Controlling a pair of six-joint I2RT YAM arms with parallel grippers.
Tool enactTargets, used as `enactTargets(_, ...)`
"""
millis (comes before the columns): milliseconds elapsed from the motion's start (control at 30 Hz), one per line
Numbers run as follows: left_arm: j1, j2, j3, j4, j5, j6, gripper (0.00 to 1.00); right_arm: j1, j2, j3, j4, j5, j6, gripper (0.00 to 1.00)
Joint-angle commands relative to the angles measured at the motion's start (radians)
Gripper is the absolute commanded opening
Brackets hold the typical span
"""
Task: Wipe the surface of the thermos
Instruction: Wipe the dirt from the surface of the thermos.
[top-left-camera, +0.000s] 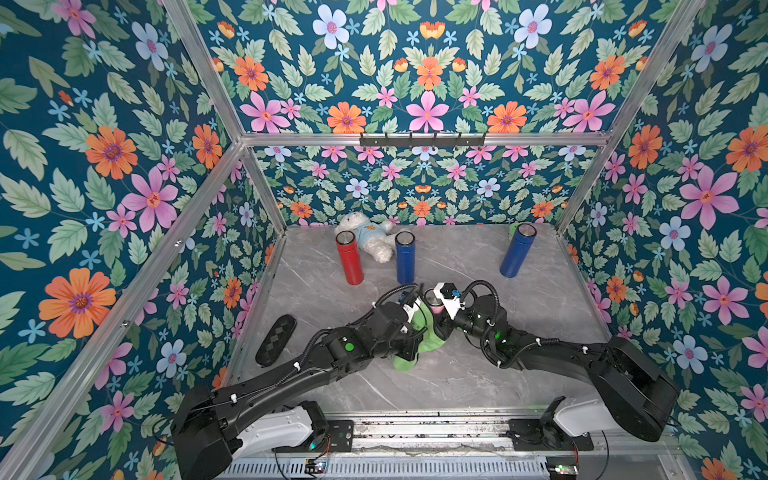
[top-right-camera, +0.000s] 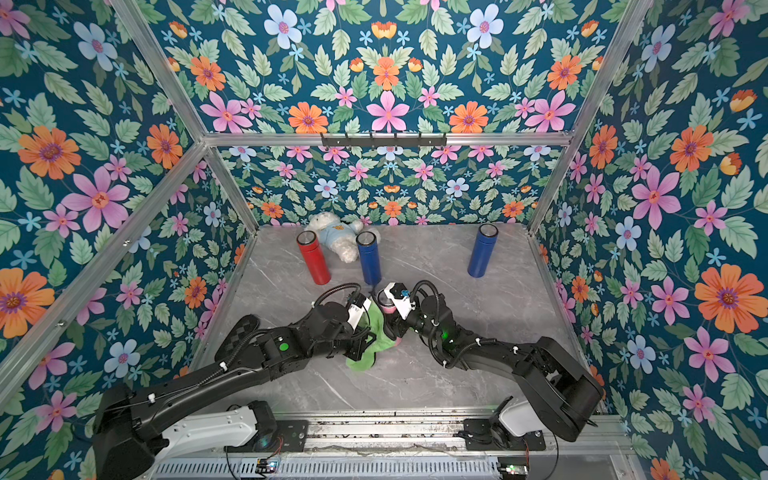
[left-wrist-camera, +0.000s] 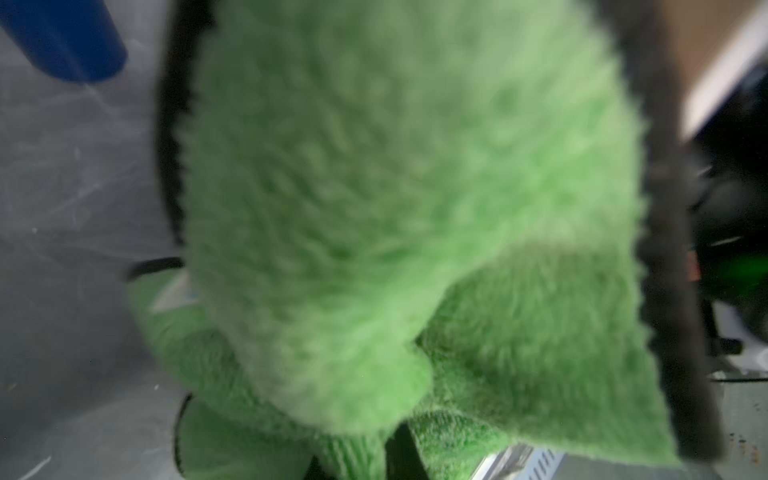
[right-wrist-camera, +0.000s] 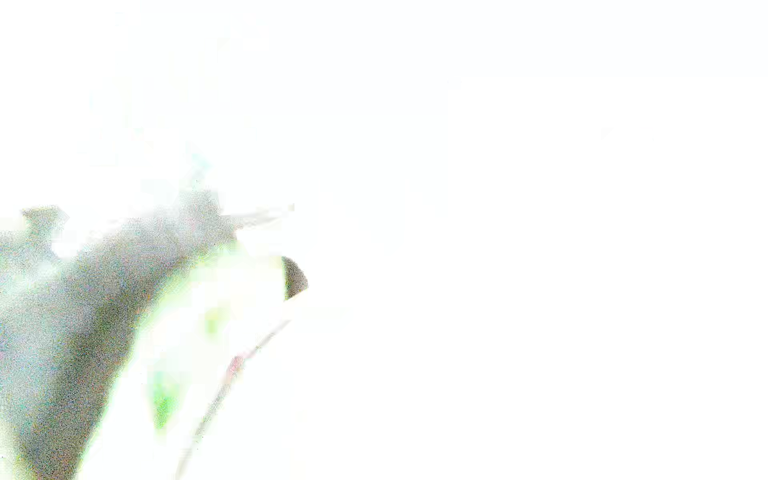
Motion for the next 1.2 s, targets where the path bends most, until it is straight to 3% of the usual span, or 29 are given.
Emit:
enactTargets(0,0.029,0.003,0.019,-0.016,-0.033,0.034,0.0,0.002,-0.014,0.006,0.098,-0.004,0.011,0.0)
enactTargets(367,0.085,-0.168,0.119,0.004,-0.12,0.092,0.0,0.004,-0.066,-0.026,0.04,-0.006,-0.002,0.0)
enactTargets(700,0.19,-0.01,0.214,0.054,0.054,0.158,0.0,0.045,-0.02,-0.009,0.043,-0.005,-0.012,0.0)
enactTargets(933,0.22,0.022,0.254,0.079,0.122,0.17,0.0,0.058,0.014,-0.014,0.082,0.007,0.0,0.0)
enactTargets(1167,0.218,0.047,0.187,0.09,0.219,0.128,0.0,0.058,0.004,-0.006,0.083,0.023,-0.005,0.0)
